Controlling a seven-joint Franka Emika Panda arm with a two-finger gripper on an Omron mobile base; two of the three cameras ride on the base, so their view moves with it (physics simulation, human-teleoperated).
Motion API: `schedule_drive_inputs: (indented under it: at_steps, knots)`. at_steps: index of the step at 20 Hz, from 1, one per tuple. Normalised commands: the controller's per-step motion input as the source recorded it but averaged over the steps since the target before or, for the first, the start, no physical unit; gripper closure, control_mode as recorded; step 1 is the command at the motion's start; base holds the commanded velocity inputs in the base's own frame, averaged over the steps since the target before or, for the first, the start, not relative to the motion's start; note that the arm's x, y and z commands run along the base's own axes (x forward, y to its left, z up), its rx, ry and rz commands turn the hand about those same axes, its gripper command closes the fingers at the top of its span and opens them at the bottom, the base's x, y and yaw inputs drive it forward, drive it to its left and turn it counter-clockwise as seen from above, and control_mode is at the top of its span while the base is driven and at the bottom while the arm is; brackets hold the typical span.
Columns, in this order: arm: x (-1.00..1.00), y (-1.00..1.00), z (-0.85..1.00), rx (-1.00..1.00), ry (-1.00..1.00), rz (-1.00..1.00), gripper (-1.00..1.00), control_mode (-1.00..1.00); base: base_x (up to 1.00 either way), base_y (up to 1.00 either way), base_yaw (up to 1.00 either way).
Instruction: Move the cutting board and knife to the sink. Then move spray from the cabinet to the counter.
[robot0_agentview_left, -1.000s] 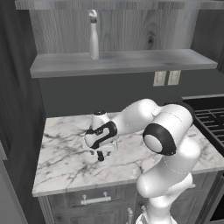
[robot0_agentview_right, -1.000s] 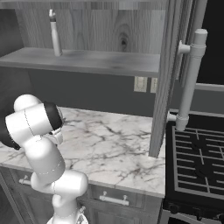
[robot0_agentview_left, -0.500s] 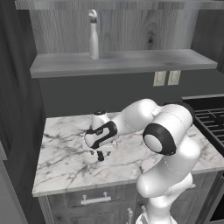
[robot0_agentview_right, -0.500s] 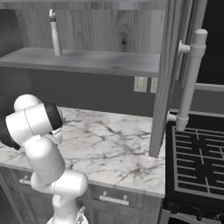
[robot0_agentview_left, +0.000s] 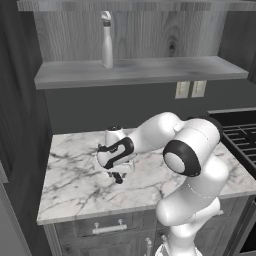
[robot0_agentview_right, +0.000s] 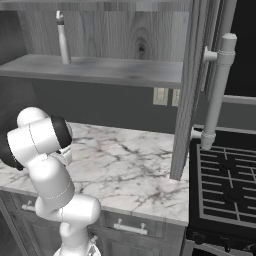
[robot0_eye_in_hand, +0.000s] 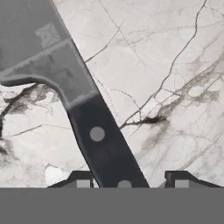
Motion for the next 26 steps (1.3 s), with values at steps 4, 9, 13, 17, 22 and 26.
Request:
schedule_drive_inputs:
  at_steps: [4, 9, 13, 17, 22, 26]
  knots:
    - [0.0, 0.0, 0.0, 0.0, 0.0, 0.0, 1.0, -1.0, 0.0, 0.0, 0.0]
    - [0.0, 0.0, 0.0, 0.0, 0.0, 0.0, 1.0, -1.0, 0.0, 0.0, 0.0]
    - [0.0, 0.0, 0.0, 0.0, 0.0, 0.0, 1.0, -1.0, 0.0, 0.0, 0.0]
    - [0.0, 0.0, 0.0, 0.0, 0.0, 0.0, 1.0, -1.0, 0.0, 0.0, 0.0]
    - [-0.14, -0.02, 0.03, 0.0, -0.01, 0.0, 1.0, -1.0, 0.0, 0.0, 0.0]
    - [-0.57, -0.16, 0.41, 0.0, -0.1, 0.0, 1.0, -1.0, 0.0, 0.0, 0.0]
